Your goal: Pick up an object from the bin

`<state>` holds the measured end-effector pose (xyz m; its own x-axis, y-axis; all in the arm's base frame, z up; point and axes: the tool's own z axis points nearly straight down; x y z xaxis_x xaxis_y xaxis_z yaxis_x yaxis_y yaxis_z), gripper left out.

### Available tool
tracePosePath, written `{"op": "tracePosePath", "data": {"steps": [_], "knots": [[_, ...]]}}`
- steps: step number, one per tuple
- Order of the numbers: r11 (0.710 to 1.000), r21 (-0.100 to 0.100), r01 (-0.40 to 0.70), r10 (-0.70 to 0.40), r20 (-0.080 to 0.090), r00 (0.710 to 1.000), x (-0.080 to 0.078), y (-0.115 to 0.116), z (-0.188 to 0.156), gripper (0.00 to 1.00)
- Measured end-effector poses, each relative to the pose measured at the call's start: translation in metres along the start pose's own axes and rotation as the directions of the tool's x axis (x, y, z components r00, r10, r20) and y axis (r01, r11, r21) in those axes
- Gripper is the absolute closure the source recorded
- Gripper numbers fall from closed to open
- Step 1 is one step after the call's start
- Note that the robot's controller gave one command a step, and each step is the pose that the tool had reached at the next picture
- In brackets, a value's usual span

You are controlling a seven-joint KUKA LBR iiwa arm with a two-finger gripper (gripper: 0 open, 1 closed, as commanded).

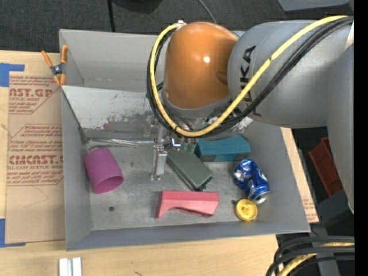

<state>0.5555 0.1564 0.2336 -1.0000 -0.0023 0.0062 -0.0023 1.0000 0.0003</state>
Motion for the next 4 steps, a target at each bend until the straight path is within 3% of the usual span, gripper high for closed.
{"op": "tracePosePath", "data": {"steps": [1,2,3,4], "knots": [[1.000,-0.001,-0.002,0.002,0.008,1.000,-0.002,-0.001,-0.005,0.00],[0.997,-0.001,0.081,-0.081,0.011,0.997,0.009,-0.017,0.030,0.00],[0.978,0.000,0.208,-0.208,0.001,0.978,0.035,-0.051,0.077,0.00],[0.995,-0.002,0.103,-0.103,0.010,0.995,0.040,-0.095,0.078,0.00]]}}
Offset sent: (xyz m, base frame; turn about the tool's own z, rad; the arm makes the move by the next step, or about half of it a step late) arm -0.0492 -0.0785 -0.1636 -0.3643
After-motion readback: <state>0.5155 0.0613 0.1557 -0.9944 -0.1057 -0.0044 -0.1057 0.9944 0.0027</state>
